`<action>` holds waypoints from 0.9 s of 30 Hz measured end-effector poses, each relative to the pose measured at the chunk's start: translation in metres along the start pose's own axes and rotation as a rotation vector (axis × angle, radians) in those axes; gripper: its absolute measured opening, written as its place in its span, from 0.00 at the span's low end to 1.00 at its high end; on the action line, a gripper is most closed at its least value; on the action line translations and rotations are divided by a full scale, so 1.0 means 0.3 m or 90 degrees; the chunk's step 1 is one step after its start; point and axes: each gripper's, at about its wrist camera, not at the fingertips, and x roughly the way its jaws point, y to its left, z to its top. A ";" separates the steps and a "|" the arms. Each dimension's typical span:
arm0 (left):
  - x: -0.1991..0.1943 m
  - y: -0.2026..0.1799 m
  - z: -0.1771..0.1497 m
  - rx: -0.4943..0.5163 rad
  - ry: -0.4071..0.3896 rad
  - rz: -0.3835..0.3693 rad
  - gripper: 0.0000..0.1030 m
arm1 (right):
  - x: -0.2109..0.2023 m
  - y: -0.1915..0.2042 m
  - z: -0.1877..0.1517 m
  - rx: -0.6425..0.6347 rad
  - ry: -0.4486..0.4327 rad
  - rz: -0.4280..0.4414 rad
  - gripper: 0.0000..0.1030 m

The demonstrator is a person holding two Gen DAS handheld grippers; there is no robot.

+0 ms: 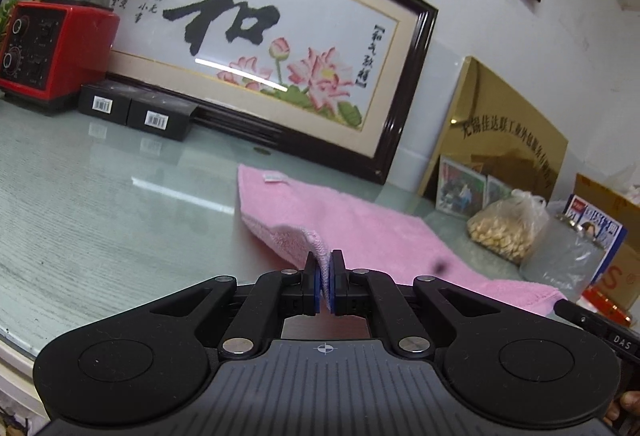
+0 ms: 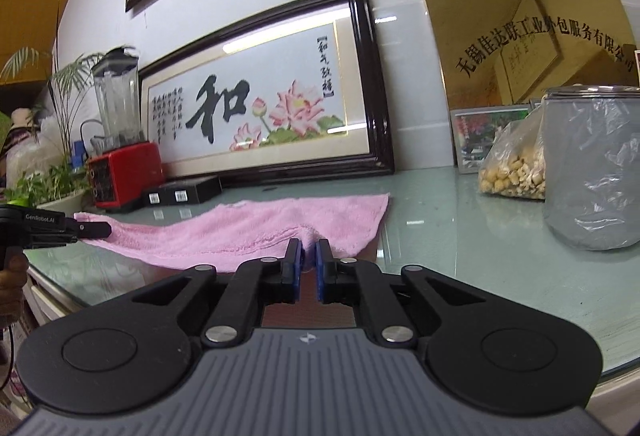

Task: Fold towel
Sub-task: 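Lift the held towel edge with the left gripper toward the opposite edge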

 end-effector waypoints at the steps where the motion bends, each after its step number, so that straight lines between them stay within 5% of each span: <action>1: 0.009 -0.003 0.011 -0.003 -0.006 0.003 0.03 | 0.005 -0.004 0.008 0.004 -0.003 0.000 0.07; 10: 0.216 -0.001 0.213 -0.036 -0.004 0.073 0.03 | 0.196 -0.084 0.211 0.067 -0.015 -0.010 0.06; 15: 0.388 -0.013 0.299 -0.024 0.043 0.113 0.03 | 0.372 -0.117 0.296 0.062 0.017 -0.023 0.06; 27: 0.734 0.033 0.350 0.004 0.104 0.190 0.05 | 0.772 -0.177 0.345 0.040 0.102 -0.120 0.06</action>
